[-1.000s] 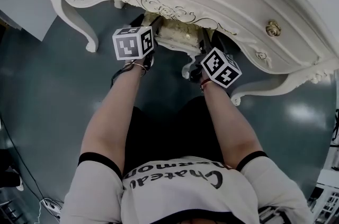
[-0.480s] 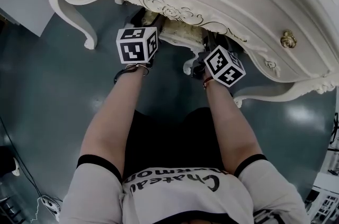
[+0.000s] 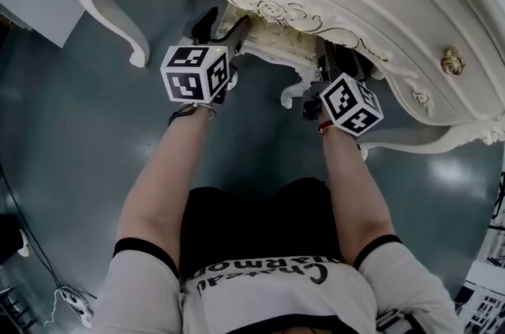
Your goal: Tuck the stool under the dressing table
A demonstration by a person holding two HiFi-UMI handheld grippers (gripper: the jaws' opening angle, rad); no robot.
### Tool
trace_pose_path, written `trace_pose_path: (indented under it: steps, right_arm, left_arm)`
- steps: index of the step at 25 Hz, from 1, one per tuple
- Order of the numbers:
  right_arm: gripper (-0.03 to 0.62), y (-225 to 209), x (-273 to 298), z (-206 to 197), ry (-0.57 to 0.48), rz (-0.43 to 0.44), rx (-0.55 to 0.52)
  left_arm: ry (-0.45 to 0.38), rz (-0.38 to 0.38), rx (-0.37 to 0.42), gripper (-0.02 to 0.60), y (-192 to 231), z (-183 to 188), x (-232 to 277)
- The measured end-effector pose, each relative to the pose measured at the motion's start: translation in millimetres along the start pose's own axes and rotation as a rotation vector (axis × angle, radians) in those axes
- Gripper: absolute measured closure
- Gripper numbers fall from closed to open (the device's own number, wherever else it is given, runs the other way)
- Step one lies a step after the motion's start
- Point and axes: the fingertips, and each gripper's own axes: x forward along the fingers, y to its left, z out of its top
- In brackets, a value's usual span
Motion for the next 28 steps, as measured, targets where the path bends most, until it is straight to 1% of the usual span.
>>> trace_pose_path:
  steps: [3, 4, 6, 7, 8, 10, 12, 14, 16, 18, 20, 22, 25, 28]
  right_arm:
    - [0.344, 1.3, -12.0, -4.2, -0.007, 0.017, 0.012]
    - [0.344, 3.0, -20.4, -6.7, -0.002, 0.024, 0.002]
    - [0.344, 10.6, -43.0, -10.6, 0.017, 0.061, -0.045]
    - [0.344, 16.0, -56.7, -12.7, 0.032, 0.085, -0.077]
    - [0.344, 22.0, -70.6, -15.7, 0.052, 0.105, -0.104]
    - [0.354, 37.1, -89.0, -22.4, 0.102, 0.131, -0.118]
    - [0.414, 57.0, -94.6, -25.8, 0.157, 0.155, -0.109]
    - [0.437, 76.5, -103.1, -27.7, 0.229, 0.171, -0.121]
    - [0.459, 93.5, -115.0, -23.5, 0.299, 0.176, -0.113]
    - [0.479, 111.2, -126.3, -8.4, 0.336, 0.187, -0.084]
    - [0.492, 129.9, -136.9, 11.4, 0.36, 0.211, -0.079]
    - [0.508, 145.6, -144.9, 33.3, 0.378, 0.234, -0.083]
    - [0.517, 163.0, -152.5, 68.6, 0.389, 0.24, -0.06]
    - [0.526, 182.7, -159.5, 107.4, 0.384, 0.248, -0.034]
  left_arm:
    - [-0.006, -0.05, -0.057, 0.308, -6.6, -6.5, -20.1]
    - [-0.006, -0.073, -0.075, 0.318, -12.3, -8.9, -30.6]
    - [-0.009, -0.132, -0.095, 0.407, -28.8, -12.7, -52.1]
    - [-0.005, -0.161, -0.096, 0.47, -38.0, -15.1, -60.7]
    - [0.008, -0.179, -0.093, 0.502, -45.4, -18.4, -67.7]
    - [0.042, -0.171, -0.097, 0.516, -49.0, -21.3, -76.1]
    - [0.063, -0.134, -0.139, 0.527, -47.9, -14.0, -82.7]
    - [0.092, -0.129, -0.18, 0.537, -62.7, -2.9, -95.1]
    - [0.14, -0.156, -0.182, 0.541, -88.6, 11.0, -110.1]
    - [0.176, -0.175, -0.174, 0.546, -110.6, 31.4, -124.5]
    - [0.197, -0.168, -0.177, 0.548, -124.7, 56.9, -138.6]
    - [0.205, -0.144, -0.187, 0.549, -132.1, 85.1, -151.6]
    - [0.213, -0.114, -0.197, 0.549, -138.5, 123.9, -168.2]
    - [0.198, -0.112, -0.222, 0.549, -147.5, 161.3, -180.6]
